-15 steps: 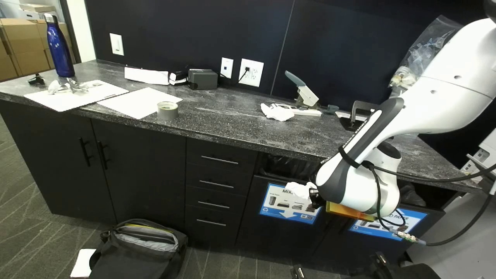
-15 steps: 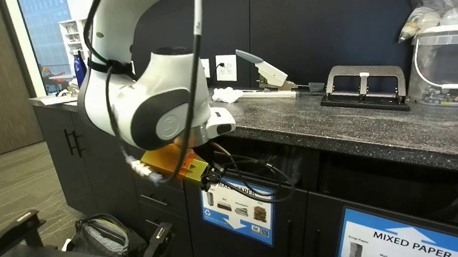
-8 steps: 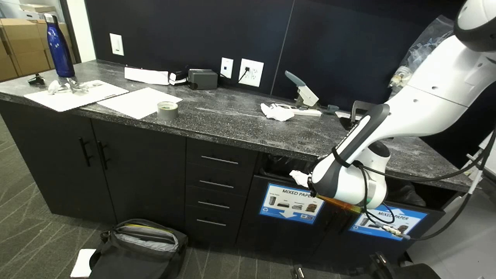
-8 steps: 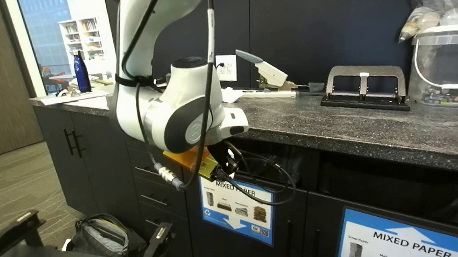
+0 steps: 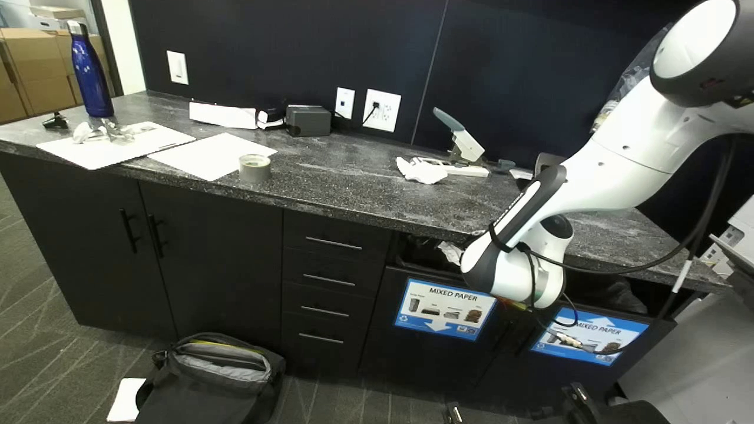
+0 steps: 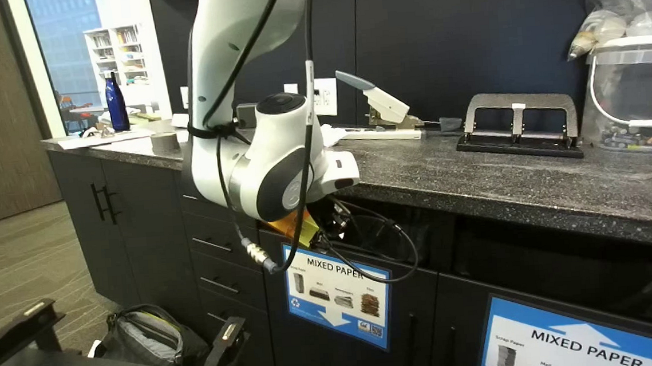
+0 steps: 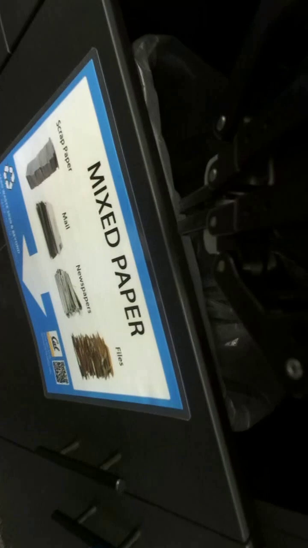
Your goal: Put all the white pieces of papers in the left bin
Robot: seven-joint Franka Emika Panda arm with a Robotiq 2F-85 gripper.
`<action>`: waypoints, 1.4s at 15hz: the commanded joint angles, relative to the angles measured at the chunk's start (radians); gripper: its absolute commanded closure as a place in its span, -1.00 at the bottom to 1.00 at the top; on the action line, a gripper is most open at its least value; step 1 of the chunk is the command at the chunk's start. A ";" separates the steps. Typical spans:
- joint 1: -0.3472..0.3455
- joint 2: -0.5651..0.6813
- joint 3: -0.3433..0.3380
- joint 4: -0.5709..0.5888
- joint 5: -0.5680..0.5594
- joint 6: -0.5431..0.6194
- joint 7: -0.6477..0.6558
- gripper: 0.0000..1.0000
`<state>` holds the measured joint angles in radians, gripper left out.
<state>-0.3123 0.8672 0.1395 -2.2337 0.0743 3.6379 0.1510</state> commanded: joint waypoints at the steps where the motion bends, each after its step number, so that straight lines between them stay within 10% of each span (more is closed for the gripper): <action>1: 0.024 0.081 -0.021 0.103 -0.012 0.056 0.040 0.84; 9: 0.027 0.190 -0.036 0.258 -0.016 0.062 0.038 0.83; 10: 0.029 0.199 -0.039 0.276 -0.014 0.049 0.037 0.33; 21: 0.045 0.135 -0.053 0.208 -0.024 -0.006 0.005 -1.00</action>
<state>-0.2892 1.0718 0.1072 -1.9608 0.0739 3.6552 0.1623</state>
